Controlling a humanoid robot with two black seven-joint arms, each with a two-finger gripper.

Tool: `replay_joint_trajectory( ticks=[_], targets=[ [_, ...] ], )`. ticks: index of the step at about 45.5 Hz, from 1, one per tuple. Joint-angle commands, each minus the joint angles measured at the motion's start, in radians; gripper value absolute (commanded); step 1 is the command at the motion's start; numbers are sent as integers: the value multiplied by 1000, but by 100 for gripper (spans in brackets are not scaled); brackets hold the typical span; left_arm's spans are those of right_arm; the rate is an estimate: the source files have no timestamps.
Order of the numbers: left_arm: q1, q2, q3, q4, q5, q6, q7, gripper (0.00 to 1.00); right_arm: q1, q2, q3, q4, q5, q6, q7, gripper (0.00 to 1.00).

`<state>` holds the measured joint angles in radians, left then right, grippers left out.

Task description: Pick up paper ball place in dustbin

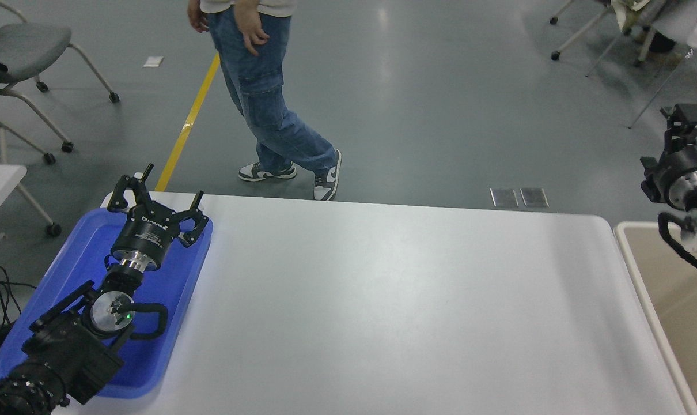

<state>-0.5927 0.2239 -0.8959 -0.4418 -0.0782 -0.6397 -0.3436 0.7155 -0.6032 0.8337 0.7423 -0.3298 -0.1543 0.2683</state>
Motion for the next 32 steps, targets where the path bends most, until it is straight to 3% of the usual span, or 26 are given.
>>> replay_joint_trajectory(
  ticks=[1, 10, 32],
  targets=[
    [1, 0, 0, 0, 0, 0, 0, 100, -114, 45, 176, 68, -2, 110, 184, 100],
    [-1, 0, 0, 0, 2, 0, 0, 100, -218, 140, 332, 68, 0, 196, 184, 100],
    [-1, 0, 0, 0, 0, 0, 0, 100, -392, 257, 404, 83, -2, 271, 189, 100]
  ],
)
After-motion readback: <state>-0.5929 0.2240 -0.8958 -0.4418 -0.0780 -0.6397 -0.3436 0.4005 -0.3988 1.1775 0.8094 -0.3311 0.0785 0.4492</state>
